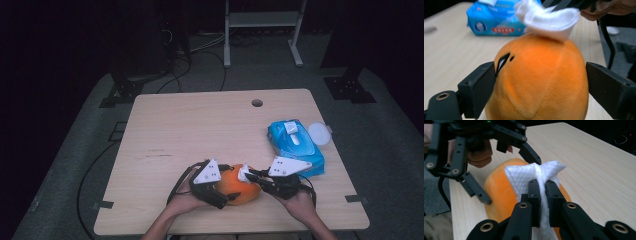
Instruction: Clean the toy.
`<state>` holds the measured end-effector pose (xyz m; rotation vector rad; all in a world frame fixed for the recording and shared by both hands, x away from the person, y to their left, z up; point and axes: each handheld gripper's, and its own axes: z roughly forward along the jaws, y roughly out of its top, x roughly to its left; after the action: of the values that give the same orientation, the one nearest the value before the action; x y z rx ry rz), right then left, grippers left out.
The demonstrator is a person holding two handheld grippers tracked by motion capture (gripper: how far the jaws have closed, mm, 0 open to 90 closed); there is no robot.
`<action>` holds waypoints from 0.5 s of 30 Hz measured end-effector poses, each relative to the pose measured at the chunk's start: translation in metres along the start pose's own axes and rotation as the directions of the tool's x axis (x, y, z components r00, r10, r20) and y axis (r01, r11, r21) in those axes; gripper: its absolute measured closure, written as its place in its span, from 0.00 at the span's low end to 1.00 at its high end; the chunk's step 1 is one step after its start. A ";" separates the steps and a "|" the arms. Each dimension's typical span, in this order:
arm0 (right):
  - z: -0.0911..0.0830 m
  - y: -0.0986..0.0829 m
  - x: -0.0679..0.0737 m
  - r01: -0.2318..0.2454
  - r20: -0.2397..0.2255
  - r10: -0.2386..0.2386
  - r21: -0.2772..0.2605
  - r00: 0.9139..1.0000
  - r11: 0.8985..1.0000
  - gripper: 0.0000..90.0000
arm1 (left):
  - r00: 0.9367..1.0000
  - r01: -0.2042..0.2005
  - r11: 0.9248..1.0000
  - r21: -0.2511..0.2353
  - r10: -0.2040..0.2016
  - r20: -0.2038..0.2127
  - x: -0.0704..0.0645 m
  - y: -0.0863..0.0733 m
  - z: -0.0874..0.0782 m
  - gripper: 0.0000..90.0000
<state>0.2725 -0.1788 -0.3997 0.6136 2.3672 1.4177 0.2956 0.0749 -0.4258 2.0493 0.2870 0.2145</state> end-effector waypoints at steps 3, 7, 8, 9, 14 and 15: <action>-0.002 -0.001 -0.001 0.007 0.012 -0.007 0.011 1.000 1.000 0.92 | 1.000 -0.015 1.000 0.005 0.015 -0.010 -0.001 -0.001 -0.001 0.22; -0.009 -0.012 -0.011 -0.018 0.049 0.016 0.038 0.999 0.999 0.92 | 1.000 -0.012 1.000 0.001 0.012 -0.005 0.000 -0.002 -0.003 0.24; -0.011 -0.017 -0.014 -0.035 0.060 0.032 0.046 0.998 0.998 0.92 | 1.000 -0.015 1.000 0.000 0.015 -0.005 0.000 -0.002 -0.003 0.23; -0.012 -0.022 -0.018 -0.049 0.068 0.045 0.053 0.997 0.997 0.92 | 1.000 -0.014 1.000 -0.002 0.014 -0.005 0.000 -0.002 -0.002 0.23; -0.015 -0.028 -0.020 -0.066 0.081 0.061 0.067 0.995 0.996 0.92 | 0.999 -0.041 0.999 -0.006 0.041 -0.015 -0.004 0.001 0.001 0.24; -0.014 -0.025 -0.017 -0.051 0.079 0.046 0.066 0.996 0.996 0.92 | 0.999 -0.051 0.999 -0.004 0.051 -0.019 -0.005 0.002 0.002 0.24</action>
<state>0.2756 -0.2087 -0.4144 0.7353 2.3631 1.3129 0.2911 0.0708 -0.4248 2.0523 0.2458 0.2654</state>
